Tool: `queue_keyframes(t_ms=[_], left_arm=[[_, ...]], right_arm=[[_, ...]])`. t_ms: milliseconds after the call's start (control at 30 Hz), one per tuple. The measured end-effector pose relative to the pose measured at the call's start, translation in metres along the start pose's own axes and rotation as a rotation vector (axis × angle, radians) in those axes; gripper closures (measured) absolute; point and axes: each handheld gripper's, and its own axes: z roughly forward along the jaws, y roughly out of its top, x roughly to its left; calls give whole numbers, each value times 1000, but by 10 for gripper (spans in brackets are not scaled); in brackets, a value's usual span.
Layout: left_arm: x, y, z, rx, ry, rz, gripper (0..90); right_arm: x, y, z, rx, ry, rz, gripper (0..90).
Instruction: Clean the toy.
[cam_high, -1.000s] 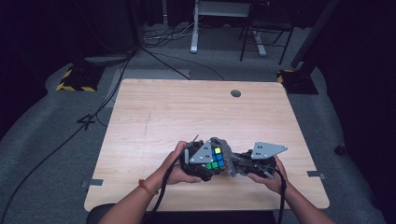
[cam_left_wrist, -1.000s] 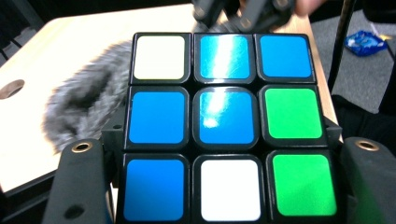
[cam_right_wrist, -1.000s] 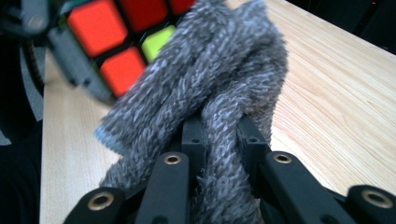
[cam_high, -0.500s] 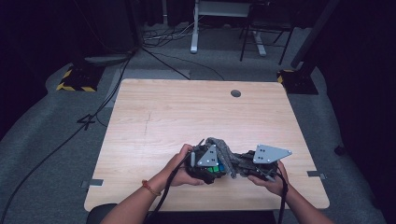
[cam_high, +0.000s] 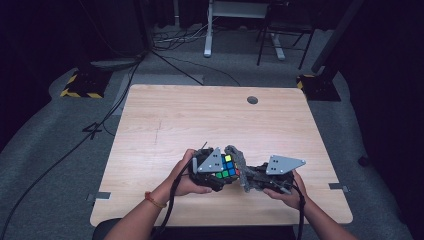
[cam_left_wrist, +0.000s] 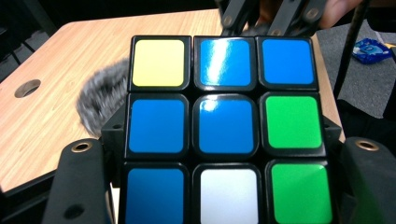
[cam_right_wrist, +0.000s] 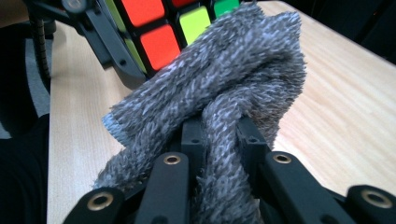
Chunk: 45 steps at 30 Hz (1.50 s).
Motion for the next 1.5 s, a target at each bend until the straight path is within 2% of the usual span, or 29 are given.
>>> queue_keyframes(t_ms=[100, 133, 200, 267, 333, 367, 400, 500, 600, 733, 800, 933, 1067, 1133, 1300, 1400, 1500], left_arm=[[-1, 0, 4, 35, 7, 11, 331], [-2, -1, 8, 65, 18, 25, 331], [-4, -3, 16, 95, 3, 33, 332], [-8, -3, 24, 96, -21, 26, 331], [-10, -4, 29, 106, -24, 21, 331], [-11, -4, 31, 99, -42, 13, 331], [-13, -3, 32, 99, -55, 26, 332], [-17, 0, 33, 115, -39, 52, 331], [-14, 0, 28, 94, -35, 45, 332], [-5, 0, 15, 58, -8, 19, 332], [-2, -2, 11, 42, -2, 5, 332], [1, -5, 11, 59, 4, -2, 332], [-5, -6, 22, 100, -12, 18, 332], [-6, -5, 27, 107, -24, 11, 331], [-13, -4, 40, 152, -36, 27, 330], [-17, -4, 47, 176, -42, 33, 331], [-16, -3, 45, 161, -38, 40, 332]], right_arm=[[-1, 1, -5, -20, 0, 3, 776], [-1, 1, -6, -32, 4, 5, 777], [-1, 5, -10, -63, 27, 9, 777], [4, 9, -10, -60, 25, -14, 776], [7, 9, -9, -49, 3, -37, 776], [6, 8, -9, -46, -2, -35, 776], [4, 7, -10, -46, -8, -28, 776], [-1, 2, -6, -27, -52, -18, 777], [-4, -2, -3, 0, -59, -11, 777], [-6, -6, 1, 29, -46, 0, 777], [-6, -7, 3, 34, -24, 4, 777], [-2, -3, 1, 9, -2, -5, 776], [6, 4, -4, -22, 10, -33, 776], [7, 5, -5, -32, 6, -36, 777], [7, 7, -7, -60, 16, -31, 777], [9, 9, -6, -52, 8, -46, 777], [5, 7, -5, -41, -6, -31, 777]])
